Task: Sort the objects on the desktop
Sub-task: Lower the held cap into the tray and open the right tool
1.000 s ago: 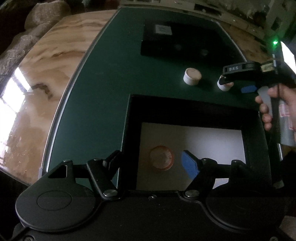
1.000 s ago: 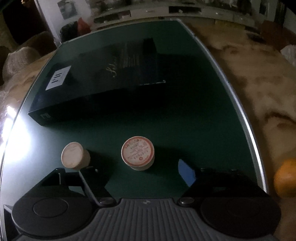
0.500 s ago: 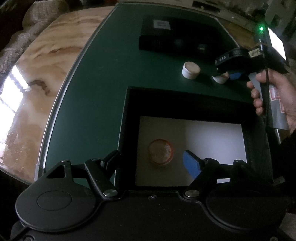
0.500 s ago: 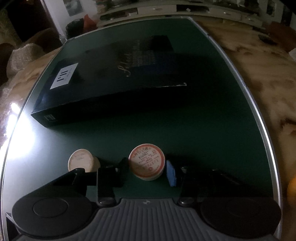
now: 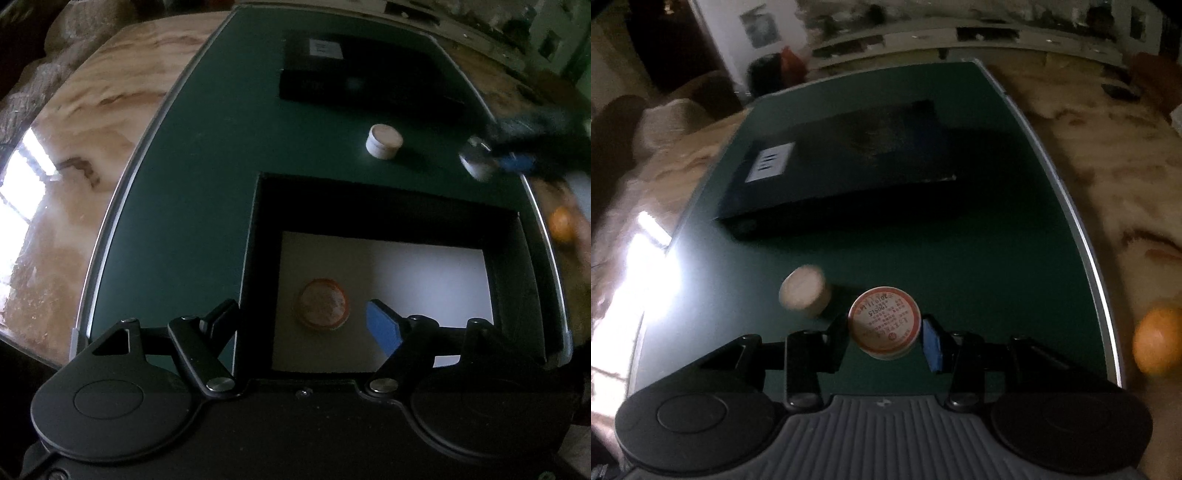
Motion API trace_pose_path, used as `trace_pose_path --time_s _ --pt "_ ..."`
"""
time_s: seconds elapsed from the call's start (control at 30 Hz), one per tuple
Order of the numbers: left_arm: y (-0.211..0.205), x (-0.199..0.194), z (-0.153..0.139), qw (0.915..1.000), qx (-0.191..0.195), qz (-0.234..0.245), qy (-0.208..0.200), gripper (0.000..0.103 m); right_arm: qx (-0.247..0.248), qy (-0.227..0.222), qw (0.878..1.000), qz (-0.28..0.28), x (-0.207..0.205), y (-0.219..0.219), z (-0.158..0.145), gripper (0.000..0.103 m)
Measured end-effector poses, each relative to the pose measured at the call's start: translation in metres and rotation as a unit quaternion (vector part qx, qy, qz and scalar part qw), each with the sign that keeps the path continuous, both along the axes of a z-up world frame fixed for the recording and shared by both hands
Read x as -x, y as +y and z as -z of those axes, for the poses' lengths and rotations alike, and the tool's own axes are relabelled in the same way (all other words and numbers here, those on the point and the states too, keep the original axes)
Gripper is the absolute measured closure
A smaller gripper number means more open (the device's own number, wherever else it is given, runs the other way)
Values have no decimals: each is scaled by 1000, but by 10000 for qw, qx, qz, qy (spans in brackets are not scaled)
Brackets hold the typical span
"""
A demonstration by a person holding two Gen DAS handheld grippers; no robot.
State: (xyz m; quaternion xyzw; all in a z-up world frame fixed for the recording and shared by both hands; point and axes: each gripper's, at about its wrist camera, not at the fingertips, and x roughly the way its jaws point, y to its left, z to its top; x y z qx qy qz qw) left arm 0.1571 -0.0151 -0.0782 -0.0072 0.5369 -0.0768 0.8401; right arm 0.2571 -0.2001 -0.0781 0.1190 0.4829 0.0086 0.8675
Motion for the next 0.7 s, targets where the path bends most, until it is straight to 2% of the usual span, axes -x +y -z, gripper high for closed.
trace_pose_path --time_s 0.1,0.57,0.7 --pt "0 -3 0 10000 25 -24 -8 27 -98 75 9998 -172 35 2 -7 58" --pt "10 -1 -12 9998 104 -137 -130 27 310 593 9966 -487 89 28 34 58" --pt "12 -3 -12 9997 103 -168 -126 27 530 614 9950 -585 93 36 38 58"
